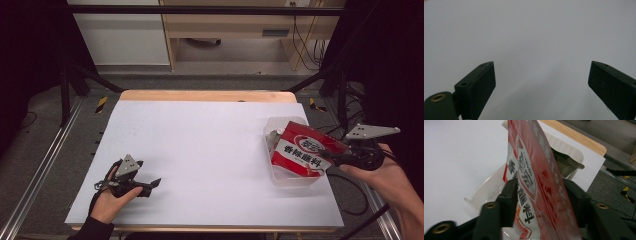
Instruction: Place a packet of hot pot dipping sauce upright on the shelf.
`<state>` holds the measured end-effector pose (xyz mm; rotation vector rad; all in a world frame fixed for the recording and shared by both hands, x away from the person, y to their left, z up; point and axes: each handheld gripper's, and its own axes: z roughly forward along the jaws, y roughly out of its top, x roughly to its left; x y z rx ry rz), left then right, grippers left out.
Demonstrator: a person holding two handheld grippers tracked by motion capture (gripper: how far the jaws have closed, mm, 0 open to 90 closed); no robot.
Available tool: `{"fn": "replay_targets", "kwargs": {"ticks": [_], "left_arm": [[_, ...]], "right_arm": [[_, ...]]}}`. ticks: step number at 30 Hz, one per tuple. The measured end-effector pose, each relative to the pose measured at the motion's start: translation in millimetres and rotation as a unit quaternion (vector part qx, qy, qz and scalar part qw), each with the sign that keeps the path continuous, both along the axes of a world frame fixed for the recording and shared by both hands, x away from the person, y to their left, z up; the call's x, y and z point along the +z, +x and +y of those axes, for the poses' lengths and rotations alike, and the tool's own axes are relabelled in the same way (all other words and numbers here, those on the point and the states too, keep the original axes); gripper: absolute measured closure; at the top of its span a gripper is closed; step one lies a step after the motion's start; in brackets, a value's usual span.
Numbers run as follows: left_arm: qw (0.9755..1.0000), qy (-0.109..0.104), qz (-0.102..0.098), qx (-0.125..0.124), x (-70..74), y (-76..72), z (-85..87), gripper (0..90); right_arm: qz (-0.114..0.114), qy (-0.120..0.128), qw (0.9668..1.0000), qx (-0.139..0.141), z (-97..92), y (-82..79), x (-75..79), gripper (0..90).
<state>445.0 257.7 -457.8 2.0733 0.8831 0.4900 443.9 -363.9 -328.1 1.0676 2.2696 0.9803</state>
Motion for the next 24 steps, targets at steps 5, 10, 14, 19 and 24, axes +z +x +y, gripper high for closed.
{"fn": "replay_targets", "kwargs": {"ticks": [5,10,14,19,24], "left_arm": [[1.0000,0.000,0.001,-0.001,-0.1,-0.1,-0.3,7.3],[1.0000,0.001,0.002,-0.002,-0.4,-0.2,-1.4,7.2],[1.0000,0.001,0.003,-0.002,-0.7,-0.1,-1.7,7.2],[1.0000,0.001,0.004,-0.003,-0.7,0.1,-1.0,7.2],[1.0000,0.000,0.002,0.000,-0.8,0.6,0.0,7.2]], "right_arm": [[-0.007,-0.015,0.9998,-0.008,6.8,-1.7,17.8,24.2],[-0.038,-0.025,0.9989,-0.005,19.0,-3.8,44.5,15.4],[-0.051,-0.030,0.9982,0.005,40.8,-3.7,68.2,10.7],[-0.067,-0.025,0.9971,0.026,75.8,-1.5,85.6,8.1],[-0.082,-0.022,0.9946,0.060,122.4,0.8,89.5,8.1]]}}
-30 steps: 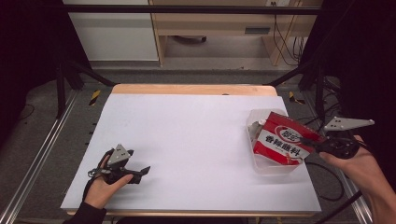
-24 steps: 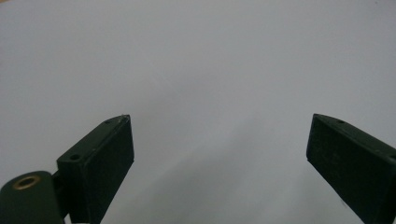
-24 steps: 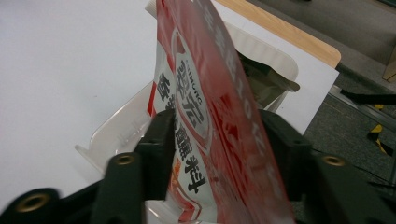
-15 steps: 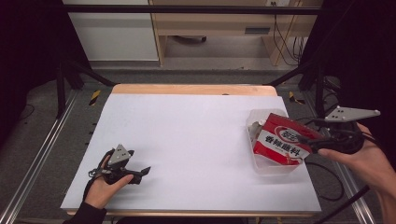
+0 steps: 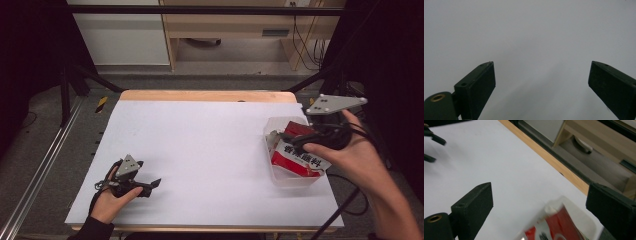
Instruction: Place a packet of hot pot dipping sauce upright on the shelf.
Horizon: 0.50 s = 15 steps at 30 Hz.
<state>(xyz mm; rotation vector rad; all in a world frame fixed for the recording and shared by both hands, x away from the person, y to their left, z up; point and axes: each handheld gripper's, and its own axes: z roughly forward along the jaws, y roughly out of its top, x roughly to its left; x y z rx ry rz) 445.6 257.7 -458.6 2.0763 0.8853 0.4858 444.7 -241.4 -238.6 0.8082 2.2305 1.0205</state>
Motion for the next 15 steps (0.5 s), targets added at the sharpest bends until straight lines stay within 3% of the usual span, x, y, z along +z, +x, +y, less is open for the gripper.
{"fn": "replay_targets", "kwargs": {"ticks": [4,7,12,15], "left_arm": [[1.0000,0.001,-0.001,0.002,0.6,0.2,2.0,7.1],[1.0000,0.003,-0.002,0.004,0.7,0.7,3.6,7.1],[0.9999,0.007,-0.003,0.007,0.8,1.0,5.3,6.8],[0.9999,0.005,-0.003,0.009,0.7,1.2,5.7,6.8]], "right_arm": [[-0.006,0.010,0.9995,0.027,36.9,2.4,-8.9,7.9],[-0.002,0.018,0.9988,0.045,63.9,2.7,-26.2,7.9],[0.025,0.032,0.9970,0.066,102.5,2.5,-78.2,7.7],[0.051,0.054,0.9948,0.070,117.8,2.0,-115.4,8.2]]}}
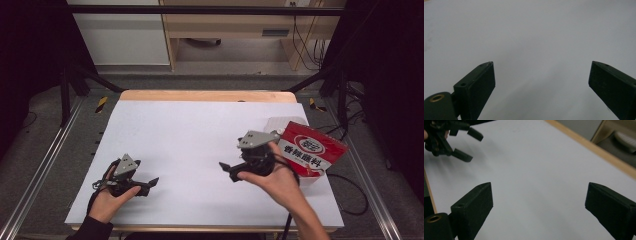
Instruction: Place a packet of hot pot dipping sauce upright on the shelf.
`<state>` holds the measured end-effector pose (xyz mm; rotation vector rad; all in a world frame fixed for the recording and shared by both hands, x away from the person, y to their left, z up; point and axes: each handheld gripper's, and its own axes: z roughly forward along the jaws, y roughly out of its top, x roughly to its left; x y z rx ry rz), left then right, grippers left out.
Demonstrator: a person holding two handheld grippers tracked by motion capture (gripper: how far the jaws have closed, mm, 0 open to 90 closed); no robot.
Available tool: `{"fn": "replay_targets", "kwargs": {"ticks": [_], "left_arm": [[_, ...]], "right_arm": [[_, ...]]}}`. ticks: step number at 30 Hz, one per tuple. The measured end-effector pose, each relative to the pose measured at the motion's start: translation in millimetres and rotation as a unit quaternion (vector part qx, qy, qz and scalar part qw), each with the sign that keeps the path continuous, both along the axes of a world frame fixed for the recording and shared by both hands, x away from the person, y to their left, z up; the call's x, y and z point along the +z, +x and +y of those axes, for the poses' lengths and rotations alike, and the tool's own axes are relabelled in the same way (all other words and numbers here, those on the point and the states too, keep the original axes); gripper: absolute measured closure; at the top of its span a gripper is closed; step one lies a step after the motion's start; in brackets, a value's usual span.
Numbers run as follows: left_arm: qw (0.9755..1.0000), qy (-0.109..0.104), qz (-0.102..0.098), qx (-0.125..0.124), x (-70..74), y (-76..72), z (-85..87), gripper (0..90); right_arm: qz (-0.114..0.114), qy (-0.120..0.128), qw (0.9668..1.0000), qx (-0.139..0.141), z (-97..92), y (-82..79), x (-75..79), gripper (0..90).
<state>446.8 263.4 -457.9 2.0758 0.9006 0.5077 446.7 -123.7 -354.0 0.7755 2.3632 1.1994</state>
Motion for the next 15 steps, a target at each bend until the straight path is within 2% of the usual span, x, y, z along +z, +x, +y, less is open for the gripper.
{"fn": "replay_targets", "kwargs": {"ticks": [4,7,10,14,15], "left_arm": [[1.0000,0.002,0.000,-0.001,-0.2,-0.1,-0.1,6.7],[1.0000,0.006,0.000,-0.001,-0.8,0.1,-0.6,6.7],[1.0000,0.006,0.002,-0.001,-1.6,0.3,-1.2,6.7],[1.0000,0.009,0.000,-0.002,-1.9,0.4,-2.3,6.4],[0.9999,0.010,0.000,-0.003,-1.9,0.5,-2.5,6.3]], "right_arm": [[0.032,-0.002,0.9995,-0.003,10.0,4.2,-45.1,8.3],[0.044,0.000,0.9990,-0.009,11.1,7.4,-66.0,8.0],[0.048,0.007,0.9987,-0.018,9.5,9.5,-75.3,7.6],[0.037,0.017,0.9987,-0.031,6.9,8.6,-80.7,7.1],[0.036,0.026,0.9984,-0.036,6.2,7.9,-83.0,7.1]]}}
